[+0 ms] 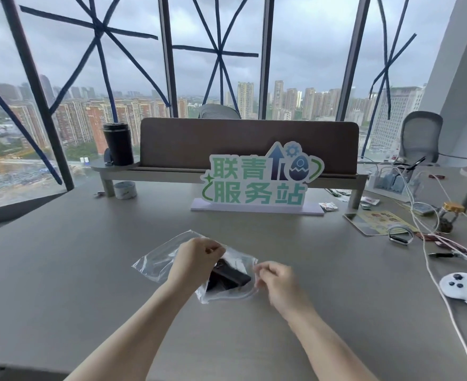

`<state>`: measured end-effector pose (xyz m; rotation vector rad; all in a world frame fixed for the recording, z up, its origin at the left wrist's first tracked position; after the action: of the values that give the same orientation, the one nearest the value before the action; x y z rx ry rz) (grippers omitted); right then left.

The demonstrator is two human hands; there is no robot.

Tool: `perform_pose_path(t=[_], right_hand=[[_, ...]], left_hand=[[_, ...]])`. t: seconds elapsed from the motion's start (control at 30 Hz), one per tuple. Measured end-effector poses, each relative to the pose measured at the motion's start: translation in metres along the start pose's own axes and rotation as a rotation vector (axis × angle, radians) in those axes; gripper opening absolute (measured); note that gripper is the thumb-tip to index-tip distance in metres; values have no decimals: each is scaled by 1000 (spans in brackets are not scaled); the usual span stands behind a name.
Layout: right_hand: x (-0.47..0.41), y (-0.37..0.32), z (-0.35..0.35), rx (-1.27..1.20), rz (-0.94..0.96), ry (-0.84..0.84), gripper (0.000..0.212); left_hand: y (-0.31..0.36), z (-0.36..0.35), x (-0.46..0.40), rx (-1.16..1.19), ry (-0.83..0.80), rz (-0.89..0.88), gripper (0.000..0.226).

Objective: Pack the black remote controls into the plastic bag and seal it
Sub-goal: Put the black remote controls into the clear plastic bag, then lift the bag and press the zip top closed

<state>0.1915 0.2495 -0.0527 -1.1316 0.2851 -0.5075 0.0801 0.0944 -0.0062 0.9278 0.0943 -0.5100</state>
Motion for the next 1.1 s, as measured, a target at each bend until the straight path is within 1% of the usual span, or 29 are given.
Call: perform_pose_path(t=[0.03,0.07,0.1,0.17,0.2,0.23,0.33,0.4,0.43,0.5,0.53,0.57,0.6,0.63,0.7,0.73,0.8,0.87,0.93,1.0,1.07,1.1], right_hand=[[-4,3,6,83,15,95,21],[-8,5,10,140,21,127,17],[-11,6,11,190,16,110,20],[-17,5,3,259,26,-4,44],[-22,4,-4,281,36,-43,51],[-25,1,-9,301,66,-48,49],[-40,-6,-9,405,140,100,21],[-44,-10,-4,426,140,168,16],[-44,-11,-2,429,142,174,17],[-41,-17,4,360,131,174,18],[-39,-20,8,277,109,179,19],[-37,-24,13,158,81,188,19],[-35,-29,19,22,52,198,19],[-33,-36,24,-105,35,206,19],[-29,-57,37,-303,56,206,18],[-26,-71,43,-378,90,187,17],[-19,-104,57,-469,195,134,14],[-13,-133,72,-489,284,115,11],[-10,-151,89,-446,343,151,9],[-8,-157,101,-349,367,201,14],[-7,-157,108,-245,366,242,18],[-5,-157,110,-203,361,262,19]], left_hand=[[-2,3,1,-6,-1,-4,16],[-3,5,2,-14,-5,-10,16],[-4,5,2,-21,-15,-12,16],[-5,2,6,-32,-47,-26,17],[-5,0,7,-32,-67,-31,17],[-6,-2,9,-38,-94,-39,17],[-8,-7,15,-118,-215,-105,16],[-17,-8,22,-206,-350,-118,20],[-24,-8,26,-263,-396,-110,30],[-35,-3,34,-353,-407,-80,51],[-37,2,35,-371,-377,-65,56],[-36,9,34,-368,-327,-49,53],[-32,18,30,-338,-265,-21,46],[-30,30,22,-251,-190,30,35],[-18,56,6,61,-61,143,18],[-7,71,-1,200,0,160,13],[20,100,-16,371,81,113,6],[47,123,-27,514,94,54,9],[64,134,-35,610,54,33,7],[71,134,-36,640,-13,13,6],[73,126,-32,616,-84,-20,13],[71,121,-29,586,-91,-38,18]])
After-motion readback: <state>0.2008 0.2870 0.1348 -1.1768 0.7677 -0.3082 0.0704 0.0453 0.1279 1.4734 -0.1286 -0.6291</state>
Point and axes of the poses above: each hand's wrist, its own x-axis away from the middle knuckle, its own z-axis out of the back of the hand, y = z × x, the point moved 5 cm from there along -x, towards the middle knuckle, and after that the axes turned 4 degrees about x, right-handed, at the moved point
